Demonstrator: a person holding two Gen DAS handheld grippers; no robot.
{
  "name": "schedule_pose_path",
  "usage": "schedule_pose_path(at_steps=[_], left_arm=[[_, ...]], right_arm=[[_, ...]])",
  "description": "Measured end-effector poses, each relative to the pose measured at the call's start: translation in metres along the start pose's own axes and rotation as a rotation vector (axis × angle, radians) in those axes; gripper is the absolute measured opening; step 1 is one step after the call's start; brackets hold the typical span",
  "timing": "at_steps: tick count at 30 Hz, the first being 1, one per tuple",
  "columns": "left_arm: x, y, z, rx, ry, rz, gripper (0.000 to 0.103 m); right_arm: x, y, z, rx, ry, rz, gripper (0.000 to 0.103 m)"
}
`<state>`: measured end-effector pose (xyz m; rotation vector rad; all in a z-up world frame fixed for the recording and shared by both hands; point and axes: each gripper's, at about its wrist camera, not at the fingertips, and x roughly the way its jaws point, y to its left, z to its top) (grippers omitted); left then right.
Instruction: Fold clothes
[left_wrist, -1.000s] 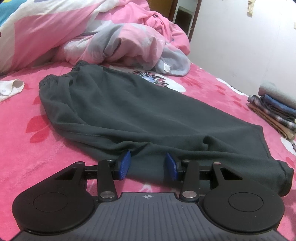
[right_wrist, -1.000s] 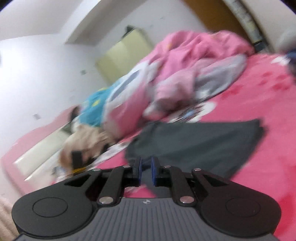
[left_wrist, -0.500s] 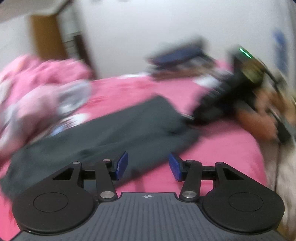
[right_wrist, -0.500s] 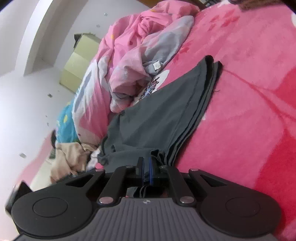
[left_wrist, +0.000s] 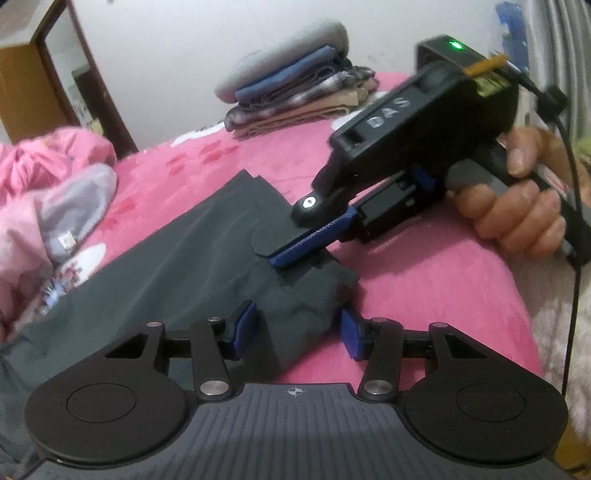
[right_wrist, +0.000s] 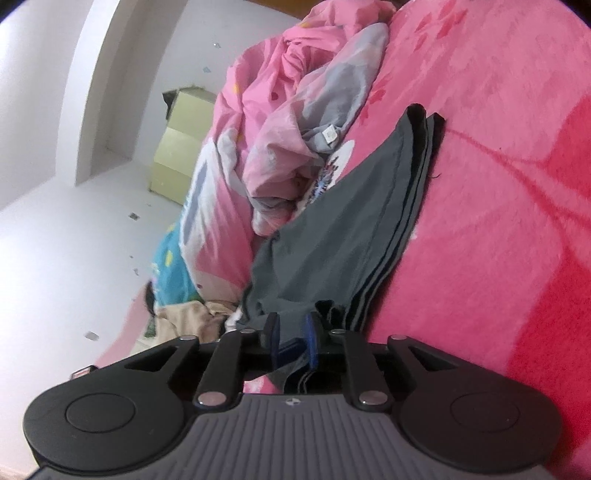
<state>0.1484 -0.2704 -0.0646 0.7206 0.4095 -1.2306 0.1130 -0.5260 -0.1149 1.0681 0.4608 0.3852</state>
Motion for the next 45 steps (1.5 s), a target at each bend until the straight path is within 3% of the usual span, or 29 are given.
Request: schedule_pose_path(at_steps=[2, 7, 10, 16, 20, 23, 25, 27, 32, 35, 37, 39, 40, 45], left_arm=[[0.002, 0.003, 0.002, -0.033, 0.005, -0.011, 0.040], [-0.001, 0.004, 0.003, -0.071, -0.006, 0.006, 0.030], [-0.002, 0.006, 0.003, -0.099, -0.016, 0.006, 0.029], [-0.007, 0.012, 0.000, -0.127, -0.066, 0.025, 0.012], [-0.014, 0.026, -0.002, -0.221, -0.126, -0.005, 0.011], [-0.019, 0.037, -0.007, -0.288, -0.168, -0.040, 0.011], [-0.022, 0.044, -0.011, -0.335, -0.202, -0.065, 0.011], [-0.026, 0.050, -0.014, -0.376, -0.238, -0.084, 0.011], [-0.035, 0.059, -0.020, -0.421, -0.302, -0.107, 0.011], [-0.040, 0.064, -0.024, -0.448, -0.332, -0.121, 0.010], [-0.047, 0.069, -0.028, -0.475, -0.357, -0.126, 0.011], [-0.055, 0.080, -0.034, -0.528, -0.391, -0.131, 0.010], [-0.060, 0.088, -0.039, -0.570, -0.411, -0.141, 0.010], [-0.082, 0.139, -0.073, -0.794, -0.504, -0.174, 0.010]], right_arm=[[-0.002, -0.002, 0.001, 0.017, -0.012, 0.025, 0.021], [-0.026, -0.012, 0.007, 0.094, -0.145, 0.053, 0.031], [-0.037, -0.013, 0.012, 0.128, -0.188, -0.017, 0.032], [-0.016, 0.010, 0.038, 0.095, -0.069, -0.266, 0.042], [0.006, 0.016, 0.059, 0.120, 0.003, -0.380, 0.047], [0.009, 0.012, 0.067, 0.192, 0.038, -0.383, 0.055], [0.011, 0.010, 0.072, 0.238, 0.057, -0.370, 0.073], [0.013, 0.010, 0.075, 0.267, 0.067, -0.369, 0.079], [0.027, 0.013, 0.082, 0.326, 0.071, -0.385, 0.081], [0.041, 0.018, 0.085, 0.320, 0.088, -0.369, 0.073], [0.053, 0.026, 0.086, 0.275, 0.090, -0.352, 0.043], [0.065, 0.037, 0.088, 0.223, 0.086, -0.327, 0.020], [0.070, 0.045, 0.090, 0.193, 0.080, -0.310, 0.014], [0.112, 0.091, 0.091, 0.062, 0.084, -0.238, 0.011]])
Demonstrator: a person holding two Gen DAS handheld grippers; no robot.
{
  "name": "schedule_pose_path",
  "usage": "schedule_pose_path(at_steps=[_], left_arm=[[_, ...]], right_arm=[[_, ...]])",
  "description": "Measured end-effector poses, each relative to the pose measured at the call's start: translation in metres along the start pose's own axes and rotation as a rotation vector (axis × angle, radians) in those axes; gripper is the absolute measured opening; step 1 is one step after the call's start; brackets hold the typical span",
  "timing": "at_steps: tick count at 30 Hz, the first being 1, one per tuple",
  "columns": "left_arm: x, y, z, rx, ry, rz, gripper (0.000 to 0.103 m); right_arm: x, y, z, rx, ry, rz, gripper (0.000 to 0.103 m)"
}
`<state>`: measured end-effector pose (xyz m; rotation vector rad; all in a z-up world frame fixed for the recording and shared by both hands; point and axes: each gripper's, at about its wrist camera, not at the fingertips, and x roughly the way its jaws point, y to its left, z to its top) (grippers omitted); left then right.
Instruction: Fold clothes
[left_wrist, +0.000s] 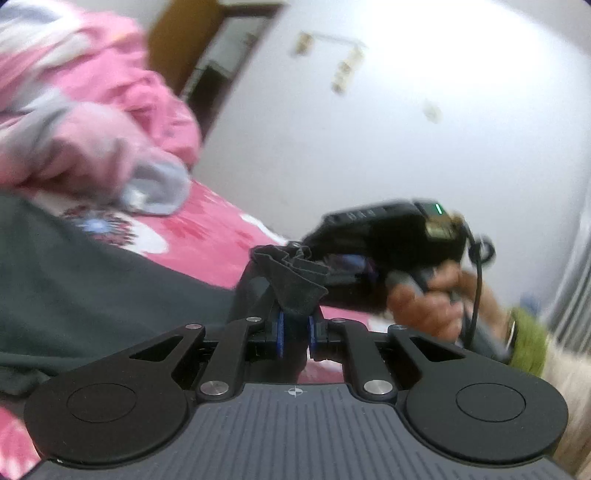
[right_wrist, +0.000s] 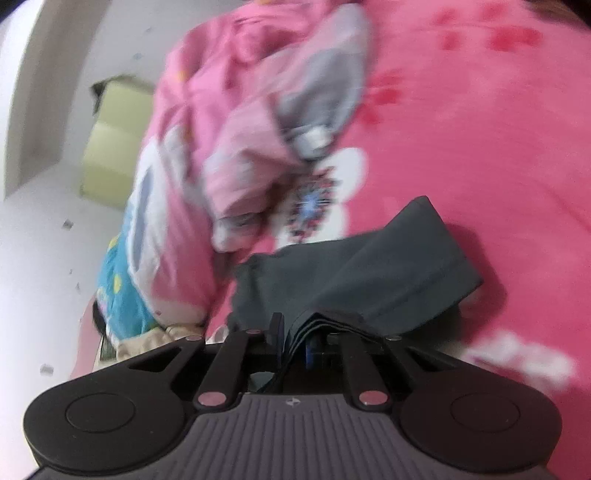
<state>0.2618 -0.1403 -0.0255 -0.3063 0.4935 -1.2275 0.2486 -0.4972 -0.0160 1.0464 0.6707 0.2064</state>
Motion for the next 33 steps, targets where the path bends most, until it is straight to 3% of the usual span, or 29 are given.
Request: schedule_pose_path(at_steps=[6, 16, 24, 30, 32, 33], left_arm=[[-0.043, 0.071, 0.025, -0.211, -0.122, 0.059, 0.010], [-0.085, 0.172, 0.045, -0.427, -0.289, 0.176, 0.010], [-0.101, 0.235, 0.042, -0.580, -0.344, 0.248, 0.010], [-0.105, 0.255, 0.032, -0.641, -0.309, 0.352, 0.012], [-0.108, 0.258, 0.030, -0.658, -0.315, 0.365, 0.019], [-0.110, 0.260, 0.029, -0.667, -0.317, 0.371, 0.020]], right_arm=[[0.061, 0.051, 0.001, -0.102, 0.023, 0.046, 0.010], [0.183, 0.110, 0.005, -0.225, 0.063, 0.041, 0.008], [0.267, 0.127, 0.011, -0.292, 0.097, -0.003, 0.007], [0.331, 0.115, 0.013, -0.316, 0.269, -0.104, 0.011], [0.340, 0.114, 0.018, -0.299, 0.326, -0.130, 0.017], [0.340, 0.117, 0.022, -0.295, 0.353, -0.121, 0.028]])
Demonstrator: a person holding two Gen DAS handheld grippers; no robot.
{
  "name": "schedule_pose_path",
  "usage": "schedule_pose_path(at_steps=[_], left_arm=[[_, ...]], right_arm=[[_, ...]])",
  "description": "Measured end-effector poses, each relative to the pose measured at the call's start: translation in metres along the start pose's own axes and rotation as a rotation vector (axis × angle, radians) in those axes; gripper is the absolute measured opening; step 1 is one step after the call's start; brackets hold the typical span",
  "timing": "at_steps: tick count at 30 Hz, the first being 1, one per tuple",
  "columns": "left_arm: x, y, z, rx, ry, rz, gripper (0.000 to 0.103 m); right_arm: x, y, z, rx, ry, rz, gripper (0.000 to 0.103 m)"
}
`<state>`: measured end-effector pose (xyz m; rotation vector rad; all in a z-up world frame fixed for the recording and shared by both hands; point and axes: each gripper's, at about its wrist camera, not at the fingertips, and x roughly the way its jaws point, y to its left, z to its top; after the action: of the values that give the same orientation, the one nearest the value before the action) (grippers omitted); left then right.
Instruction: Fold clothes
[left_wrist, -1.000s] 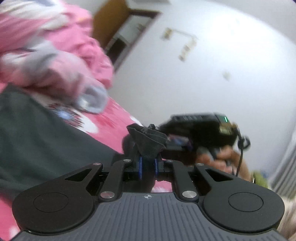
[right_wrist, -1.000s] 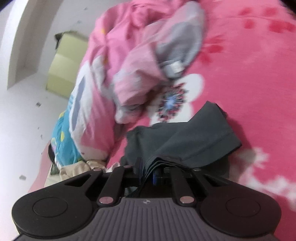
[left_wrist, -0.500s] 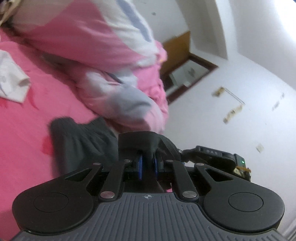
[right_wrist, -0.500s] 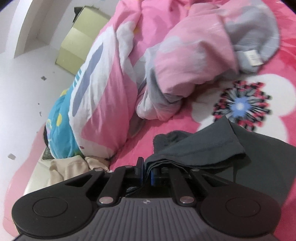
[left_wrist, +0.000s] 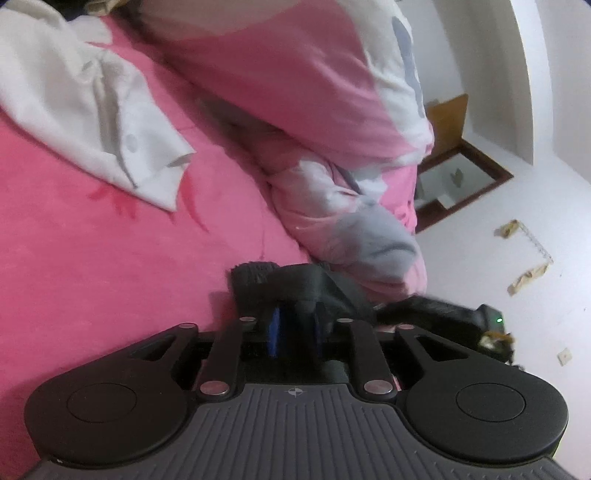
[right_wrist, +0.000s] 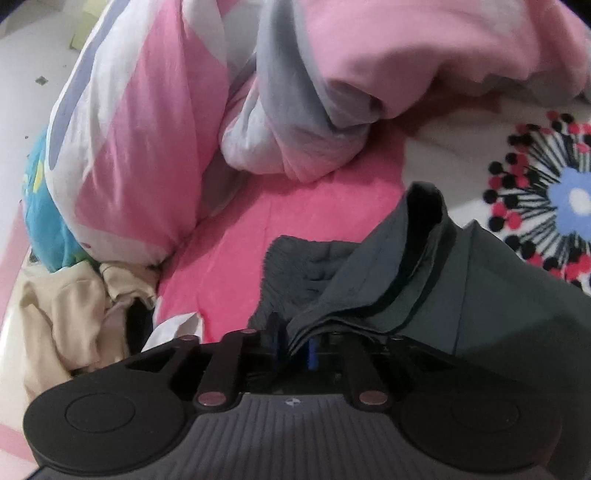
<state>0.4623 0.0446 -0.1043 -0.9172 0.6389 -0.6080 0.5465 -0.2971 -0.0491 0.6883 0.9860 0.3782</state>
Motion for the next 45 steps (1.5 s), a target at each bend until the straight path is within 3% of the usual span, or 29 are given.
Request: schedule_pose_path(at_steps=[1, 3, 6, 7, 10, 16, 20, 26, 30, 34, 39, 42, 45], left_arm=[[-0.001, 0.001, 0.001, -0.001, -0.013, 0.002, 0.024], [-0.004, 0.001, 0.002, -0.001, -0.035, 0.006, 0.031], [-0.006, 0.008, 0.004, -0.033, -0.038, 0.036, 0.039], [-0.006, 0.009, 0.004, -0.041, -0.036, 0.039, 0.040], [-0.008, 0.010, 0.004, -0.042, -0.038, 0.042, 0.043], [-0.012, 0.010, 0.002, -0.025, -0.063, 0.056, 0.048], [-0.017, 0.010, 0.004, -0.036, -0.110, 0.063, 0.052], [-0.037, -0.005, -0.001, 0.015, -0.177, 0.138, 0.054], [-0.060, -0.036, -0.026, 0.053, -0.098, 0.144, 0.054], [-0.088, -0.073, -0.068, 0.112, 0.034, 0.115, 0.064], [-0.096, -0.081, -0.128, 0.041, 0.171, 0.124, 0.067], [-0.086, -0.075, -0.150, -0.001, 0.181, 0.159, 0.067], [-0.077, -0.079, -0.154, 0.016, 0.130, 0.170, 0.071]], right_arm=[[-0.004, 0.003, 0.005, -0.003, 0.013, 0.019, 0.046], [-0.023, 0.010, 0.013, -0.010, -0.021, 0.091, 0.058], [-0.043, 0.006, 0.023, 0.044, -0.057, 0.248, 0.091], [-0.046, 0.001, 0.024, 0.077, -0.054, 0.285, 0.096], [-0.052, -0.015, 0.027, 0.167, -0.053, 0.348, 0.097], [-0.085, -0.048, 0.022, 0.236, -0.218, 0.416, 0.096], [-0.118, -0.077, -0.004, 0.232, -0.267, 0.306, 0.096], [-0.160, -0.122, -0.083, 0.316, -0.230, 0.150, 0.096], [-0.175, -0.137, -0.111, 0.346, -0.185, 0.117, 0.096], [-0.178, -0.141, -0.124, 0.337, -0.143, 0.121, 0.096], [-0.171, -0.139, -0.126, 0.317, -0.122, 0.120, 0.096], [-0.169, -0.135, -0.127, 0.301, -0.110, 0.115, 0.096], [-0.165, -0.130, -0.126, 0.282, -0.092, 0.090, 0.096]])
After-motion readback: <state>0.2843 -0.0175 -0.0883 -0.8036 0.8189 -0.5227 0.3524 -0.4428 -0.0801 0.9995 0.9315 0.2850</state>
